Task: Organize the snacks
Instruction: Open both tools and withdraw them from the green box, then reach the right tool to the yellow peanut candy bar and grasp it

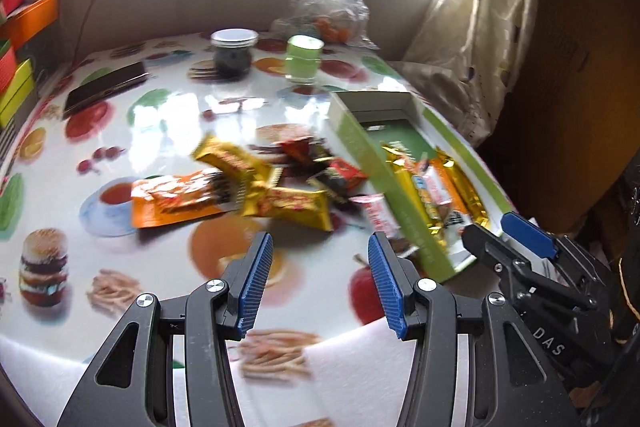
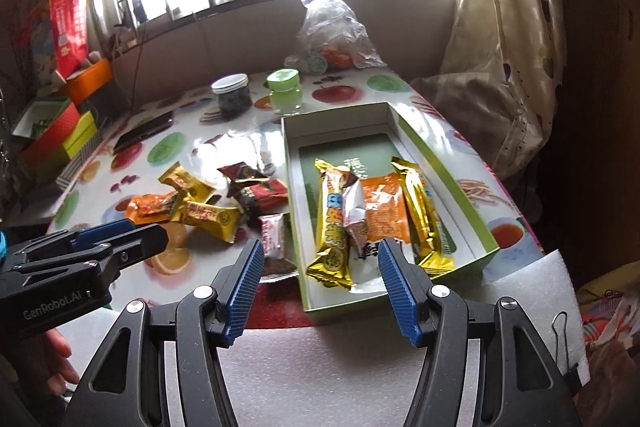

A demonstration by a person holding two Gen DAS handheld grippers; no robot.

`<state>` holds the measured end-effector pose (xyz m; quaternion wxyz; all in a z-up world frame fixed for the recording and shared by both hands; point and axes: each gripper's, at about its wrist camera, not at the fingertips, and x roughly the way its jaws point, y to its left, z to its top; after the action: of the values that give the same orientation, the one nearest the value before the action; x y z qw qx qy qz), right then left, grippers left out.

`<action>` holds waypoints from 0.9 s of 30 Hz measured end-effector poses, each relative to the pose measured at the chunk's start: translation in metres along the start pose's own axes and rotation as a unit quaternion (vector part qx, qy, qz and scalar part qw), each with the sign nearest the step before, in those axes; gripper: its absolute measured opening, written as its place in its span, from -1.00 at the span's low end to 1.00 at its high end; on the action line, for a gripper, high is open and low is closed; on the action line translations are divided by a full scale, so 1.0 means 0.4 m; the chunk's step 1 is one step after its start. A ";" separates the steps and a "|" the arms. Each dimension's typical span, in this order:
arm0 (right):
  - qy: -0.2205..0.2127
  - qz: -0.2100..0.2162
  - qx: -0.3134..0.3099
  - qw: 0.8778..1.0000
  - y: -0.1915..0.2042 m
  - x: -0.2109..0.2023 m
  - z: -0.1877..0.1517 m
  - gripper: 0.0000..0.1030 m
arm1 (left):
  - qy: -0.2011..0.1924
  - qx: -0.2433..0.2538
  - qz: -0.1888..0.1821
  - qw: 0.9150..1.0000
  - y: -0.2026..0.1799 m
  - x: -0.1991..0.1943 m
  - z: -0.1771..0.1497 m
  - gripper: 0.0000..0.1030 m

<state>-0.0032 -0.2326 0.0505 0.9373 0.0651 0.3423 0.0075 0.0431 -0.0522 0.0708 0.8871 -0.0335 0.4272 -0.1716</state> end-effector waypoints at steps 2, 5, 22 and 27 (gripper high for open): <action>0.006 0.011 -0.012 1.000 0.024 0.014 -0.001 0.15 | -0.005 -0.013 0.013 1.000 0.038 -0.008 -0.007 -0.01; 0.018 0.018 -0.027 0.999 0.057 0.038 -0.001 0.15 | -0.007 -0.038 0.024 0.999 0.091 -0.013 -0.016 -0.01; 0.054 0.077 -0.168 0.981 0.260 0.209 0.043 0.15 | 0.009 -0.096 0.052 0.994 0.271 0.007 -0.044 -0.01; 0.073 0.075 -0.190 0.976 0.287 0.270 0.055 0.15 | 0.014 -0.107 0.058 0.992 0.305 0.011 -0.040 -0.01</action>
<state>0.0972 -0.1151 0.0125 0.9018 -0.0896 0.3960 0.1479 0.0669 0.0621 0.0322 0.8809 -0.1013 0.4563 -0.0740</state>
